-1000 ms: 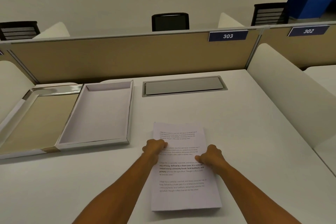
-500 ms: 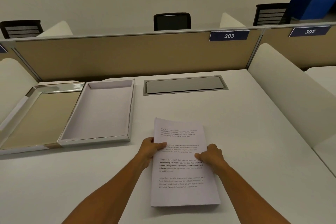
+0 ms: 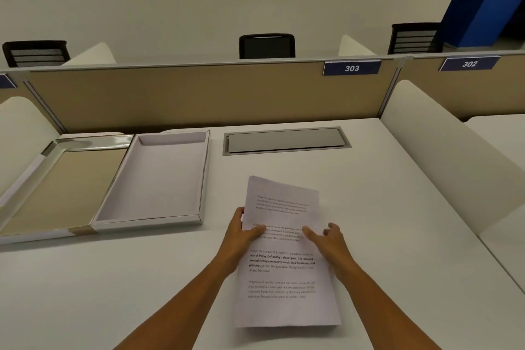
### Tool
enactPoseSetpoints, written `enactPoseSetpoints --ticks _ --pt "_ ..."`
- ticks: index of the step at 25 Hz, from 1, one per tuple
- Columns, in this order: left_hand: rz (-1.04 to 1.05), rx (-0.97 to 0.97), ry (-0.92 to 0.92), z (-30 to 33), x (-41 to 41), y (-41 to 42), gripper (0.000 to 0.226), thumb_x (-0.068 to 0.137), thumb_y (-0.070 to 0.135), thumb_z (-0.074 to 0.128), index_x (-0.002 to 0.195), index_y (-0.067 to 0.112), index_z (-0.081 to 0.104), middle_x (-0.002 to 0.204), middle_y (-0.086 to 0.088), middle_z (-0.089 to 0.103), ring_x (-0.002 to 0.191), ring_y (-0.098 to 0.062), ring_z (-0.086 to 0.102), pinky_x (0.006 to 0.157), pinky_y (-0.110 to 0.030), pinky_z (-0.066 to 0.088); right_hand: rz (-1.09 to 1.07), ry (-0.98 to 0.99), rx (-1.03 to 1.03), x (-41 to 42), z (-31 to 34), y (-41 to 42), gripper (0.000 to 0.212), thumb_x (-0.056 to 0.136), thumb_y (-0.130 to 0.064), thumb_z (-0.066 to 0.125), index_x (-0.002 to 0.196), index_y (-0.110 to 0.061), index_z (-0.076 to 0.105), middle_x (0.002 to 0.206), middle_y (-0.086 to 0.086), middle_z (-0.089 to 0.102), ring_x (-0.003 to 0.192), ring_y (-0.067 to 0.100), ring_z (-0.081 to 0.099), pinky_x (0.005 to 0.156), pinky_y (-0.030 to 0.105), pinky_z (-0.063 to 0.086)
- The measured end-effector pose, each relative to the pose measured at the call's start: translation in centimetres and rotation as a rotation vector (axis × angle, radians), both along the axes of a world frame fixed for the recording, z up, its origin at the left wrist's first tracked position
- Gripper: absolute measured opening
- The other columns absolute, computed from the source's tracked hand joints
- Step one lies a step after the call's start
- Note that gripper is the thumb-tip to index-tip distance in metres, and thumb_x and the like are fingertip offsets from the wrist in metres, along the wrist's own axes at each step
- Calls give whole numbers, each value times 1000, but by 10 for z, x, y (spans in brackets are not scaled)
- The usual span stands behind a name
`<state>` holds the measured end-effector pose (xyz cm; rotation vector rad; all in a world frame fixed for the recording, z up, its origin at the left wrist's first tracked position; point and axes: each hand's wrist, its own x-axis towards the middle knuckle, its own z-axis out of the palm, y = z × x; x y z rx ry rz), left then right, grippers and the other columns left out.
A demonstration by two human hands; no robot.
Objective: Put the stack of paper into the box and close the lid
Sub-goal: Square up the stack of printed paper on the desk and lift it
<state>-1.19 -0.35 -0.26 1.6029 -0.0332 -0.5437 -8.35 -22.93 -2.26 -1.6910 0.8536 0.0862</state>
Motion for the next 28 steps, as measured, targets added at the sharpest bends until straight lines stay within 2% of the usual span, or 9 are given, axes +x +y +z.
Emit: enactPoseSetpoints --ticks 2,5,8,10,13,17,21,25,28 --pt "-20 -49 -40 12 -6 4 53 81 24 76 124 30 45 117 -4 66 86 -29 75 72 -50 62 -47 -169 95 -6 2 -3 102 76 -50 78 155 -12 24 148 7 46 130 27 51 103 41 47" --pt "-12 -97 -100 32 -14 8 54 75 31 77 120 34 48 114 -2 67 87 -30 74 70 -49 62 -3 -286 347 -16 12 -6 88 66 -52 84 137 -11 53 126 10 70 105 30 72 85 43 61" --pt "-11 -118 -184 48 -20 12 52 73 34 77 118 38 49 112 2 67 89 -28 74 70 -48 63 -4 -405 283 -21 29 -1 67 62 -57 85 114 -18 70 106 7 79 90 29 77 69 40 64" --pt "-9 -94 -263 59 -18 13 49 76 35 73 118 37 49 112 4 67 92 -26 73 73 -47 63 -43 -513 198 -20 44 6 51 67 -58 79 107 -26 71 99 -2 79 86 22 77 63 33 63" --pt "27 -82 -346 68 -12 10 46 80 33 67 123 31 51 114 -1 66 98 -26 69 78 -45 62 -69 -615 119 -15 61 23 33 78 -52 69 107 -37 65 93 -17 76 86 8 74 57 20 59" --pt "127 -108 -379 62 -16 8 53 81 32 65 130 25 49 114 -3 66 101 -25 67 78 -40 62 -31 -670 75 -13 68 43 39 88 -45 61 125 -34 57 99 -17 72 93 4 71 61 20 60" --pt "156 -105 -414 55 -18 10 51 80 31 66 127 34 46 112 1 63 100 -22 65 74 -31 62 14 -683 59 -18 65 45 46 91 -45 59 135 -33 51 106 -18 69 101 8 68 67 22 61" --pt "128 -75 -455 48 -27 12 52 77 34 68 123 41 44 113 8 61 101 -19 64 72 -25 61 46 -728 71 -27 64 44 43 93 -34 55 127 -57 44 111 -19 65 103 5 66 71 22 61" --pt "186 -71 -484 42 -32 12 51 79 34 66 124 40 43 111 8 61 99 -15 64 69 -19 59 -10 -763 27 -33 62 48 41 95 -30 60 122 -58 48 110 -18 66 103 8 66 73 22 60"
